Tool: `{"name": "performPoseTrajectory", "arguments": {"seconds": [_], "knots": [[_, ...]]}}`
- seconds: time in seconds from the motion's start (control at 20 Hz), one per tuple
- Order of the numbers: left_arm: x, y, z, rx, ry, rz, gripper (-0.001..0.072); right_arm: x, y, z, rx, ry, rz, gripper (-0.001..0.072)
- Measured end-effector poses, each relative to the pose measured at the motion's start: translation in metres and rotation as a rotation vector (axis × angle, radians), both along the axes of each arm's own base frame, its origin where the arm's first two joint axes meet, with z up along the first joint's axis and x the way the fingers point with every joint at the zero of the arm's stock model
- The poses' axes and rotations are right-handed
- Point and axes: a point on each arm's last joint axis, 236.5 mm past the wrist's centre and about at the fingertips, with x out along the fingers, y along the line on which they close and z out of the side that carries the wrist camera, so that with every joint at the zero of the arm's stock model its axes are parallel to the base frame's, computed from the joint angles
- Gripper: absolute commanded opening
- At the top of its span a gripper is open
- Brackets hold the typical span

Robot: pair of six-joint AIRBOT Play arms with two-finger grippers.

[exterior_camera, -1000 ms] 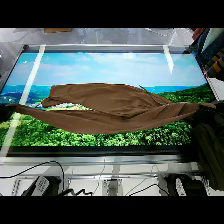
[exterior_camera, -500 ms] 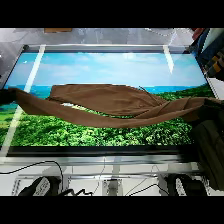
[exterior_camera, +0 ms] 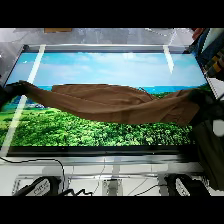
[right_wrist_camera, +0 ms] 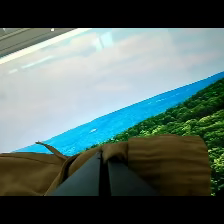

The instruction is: Fold the clothes and pants, and hang the long-sleeved shirts on hangers.

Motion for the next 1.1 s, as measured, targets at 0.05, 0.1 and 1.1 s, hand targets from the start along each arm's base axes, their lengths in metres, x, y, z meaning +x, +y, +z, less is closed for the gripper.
{"name": "performPoseTrajectory", "arguments": {"seconds": [0.05,0.1,1.1], "knots": [[0.004,0.002,-0.008,-0.007,0.010,0.009,0.0010,0.015,-0.002,-0.004,0.011,0.020,-0.003,0.0022],[0.007,0.004,-0.017,-0.014,0.019,0.018,0.0010,0.028,-0.005,-0.008,0.019,0.037,-0.006,0.0022],[0.119,0.000,-0.091,-0.060,-0.004,0.088,0.0010,0.185,-0.075,-0.107,0.418,0.025,-0.244,0.0023]]}}
